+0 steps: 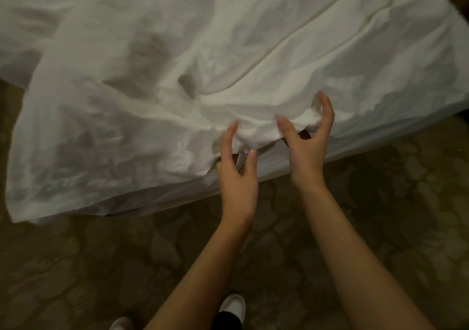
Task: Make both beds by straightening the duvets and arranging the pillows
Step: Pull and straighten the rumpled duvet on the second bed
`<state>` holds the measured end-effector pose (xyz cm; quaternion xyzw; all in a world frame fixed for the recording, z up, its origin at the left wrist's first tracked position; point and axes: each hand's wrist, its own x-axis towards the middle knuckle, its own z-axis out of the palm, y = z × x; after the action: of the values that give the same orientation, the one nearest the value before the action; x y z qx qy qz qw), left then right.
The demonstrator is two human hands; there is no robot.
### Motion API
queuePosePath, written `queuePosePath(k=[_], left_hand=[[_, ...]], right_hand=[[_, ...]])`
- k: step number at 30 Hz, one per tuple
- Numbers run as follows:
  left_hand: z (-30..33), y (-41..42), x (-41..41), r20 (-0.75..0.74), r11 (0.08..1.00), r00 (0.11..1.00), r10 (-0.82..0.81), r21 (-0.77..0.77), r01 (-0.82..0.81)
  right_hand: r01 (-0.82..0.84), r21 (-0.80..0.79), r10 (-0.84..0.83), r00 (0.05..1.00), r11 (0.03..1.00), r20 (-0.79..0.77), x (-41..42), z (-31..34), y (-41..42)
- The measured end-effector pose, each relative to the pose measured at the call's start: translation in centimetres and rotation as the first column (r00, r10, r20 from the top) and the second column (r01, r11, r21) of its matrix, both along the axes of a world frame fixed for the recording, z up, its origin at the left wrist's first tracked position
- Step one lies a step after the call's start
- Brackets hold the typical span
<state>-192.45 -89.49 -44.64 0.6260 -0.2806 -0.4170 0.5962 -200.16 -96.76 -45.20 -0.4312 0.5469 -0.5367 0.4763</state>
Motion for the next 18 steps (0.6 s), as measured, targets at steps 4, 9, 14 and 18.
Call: queuePosePath(k=[4, 9, 14, 18], left_hand=[[0.2, -2.6, -0.7, -0.094, 0.997, 0.993, 0.078, -0.004, -0.078], [1.9, -6.6, -2.7, -0.095, 0.990, 0.990, 0.102, -0.088, -0.111], [-1.6, -7.7, -2.8, -0.095, 0.985, 0.990, 0.102, 0.148, -0.087], [-2.6, -7.0, -1.9, 0.021, 0.992, 1.000, -0.020, 0.124, 0.018]], right_hand=[[0.024, 0.017, -0.023, 0.994, 1.000, -0.103, -0.4, 0.2, -1.5], [0.097, -0.142, -0.120, 0.978, 0.985, -0.169, -2.9, 2.3, -6.1], [-0.057, 0.007, 0.057, 0.951, 0.998, -0.302, -3.6, -2.0, -6.5], [-0.054, 0.009, 0.054, 0.956, 0.998, -0.288, -3.9, -3.1, -6.8]])
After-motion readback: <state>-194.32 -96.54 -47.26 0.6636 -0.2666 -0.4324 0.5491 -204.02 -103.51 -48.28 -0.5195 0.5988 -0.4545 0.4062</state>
